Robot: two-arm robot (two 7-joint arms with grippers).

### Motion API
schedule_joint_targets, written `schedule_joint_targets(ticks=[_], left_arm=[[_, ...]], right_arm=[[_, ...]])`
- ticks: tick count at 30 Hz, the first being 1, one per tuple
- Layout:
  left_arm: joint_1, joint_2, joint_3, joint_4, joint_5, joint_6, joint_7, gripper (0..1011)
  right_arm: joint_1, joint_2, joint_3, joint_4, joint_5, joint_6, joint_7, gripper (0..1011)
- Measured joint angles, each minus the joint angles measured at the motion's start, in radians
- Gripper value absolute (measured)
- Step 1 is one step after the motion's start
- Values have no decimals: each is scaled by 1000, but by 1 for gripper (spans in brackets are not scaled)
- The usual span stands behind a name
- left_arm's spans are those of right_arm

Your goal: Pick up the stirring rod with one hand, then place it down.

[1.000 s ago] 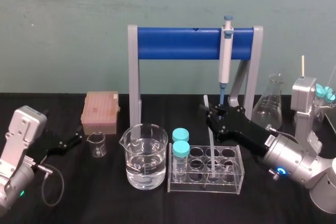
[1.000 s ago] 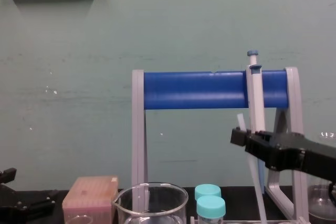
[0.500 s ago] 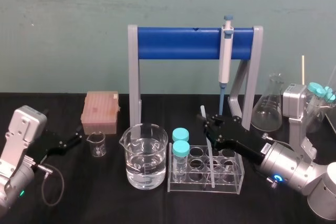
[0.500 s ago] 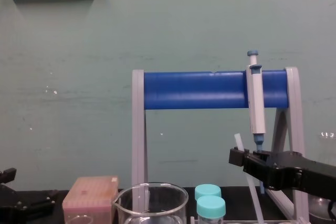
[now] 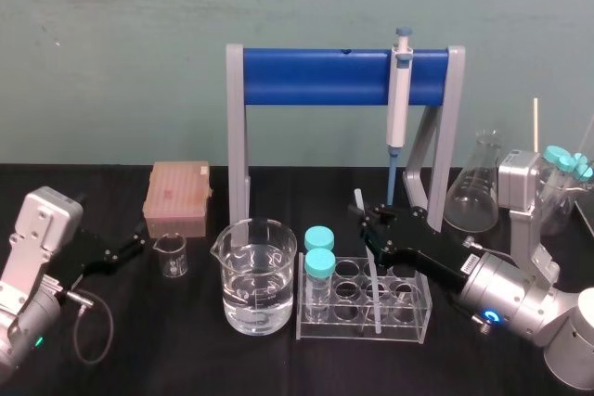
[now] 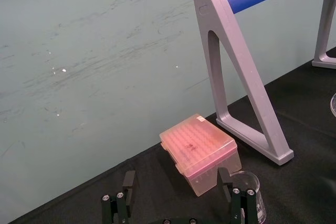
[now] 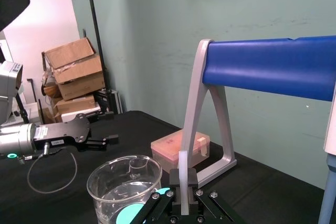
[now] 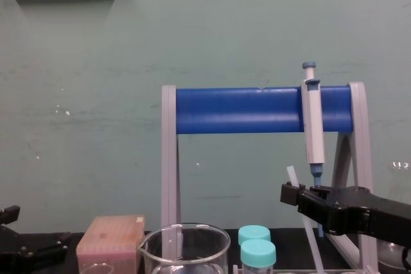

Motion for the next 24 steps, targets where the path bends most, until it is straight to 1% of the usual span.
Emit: schedule_joint_targets(ticks=[3, 4, 6, 8, 9, 11, 13, 16, 17, 21, 22, 23, 24], left_arm=[[0, 0, 0, 0, 0, 0, 0, 1000], [0, 0, 0, 0, 0, 0, 0, 1000], [0, 0, 0, 0, 0, 0, 0, 1000], [0, 0, 0, 0, 0, 0, 0, 1000], [0, 0, 0, 0, 0, 0, 0, 1000], [0, 0, 0, 0, 0, 0, 0, 1000], [0, 0, 0, 0, 0, 0, 0, 1000], [0, 0, 0, 0, 0, 0, 0, 1000], [0, 0, 0, 0, 0, 0, 0, 1000], [0, 0, 0, 0, 0, 0, 0, 1000], [0, 0, 0, 0, 0, 0, 0, 1000], [0, 0, 0, 0, 0, 0, 0, 1000], [0, 0, 0, 0, 0, 0, 0, 1000]], right_arm=[[0, 0, 0, 0, 1, 0, 0, 113], [0, 0, 0, 0, 1, 0, 0, 149], [0, 0, 0, 0, 1, 0, 0, 185], [0, 0, 1, -1, 2, -1, 1, 281], [0, 0, 1, -1, 2, -1, 1, 301], [0, 0, 1, -1, 2, -1, 1, 382], [0, 0, 1, -1, 3, -1, 1, 420], [0, 0, 1, -1, 3, -1, 1, 512], [0, 0, 1, -1, 3, -1, 1, 563], [0, 0, 1, -1, 4, -1, 2, 683], [0, 0, 2, -1, 4, -1, 2, 741], [0, 0, 2, -1, 4, -1, 2, 741], [0, 0, 2, -1, 4, -1, 2, 781]])
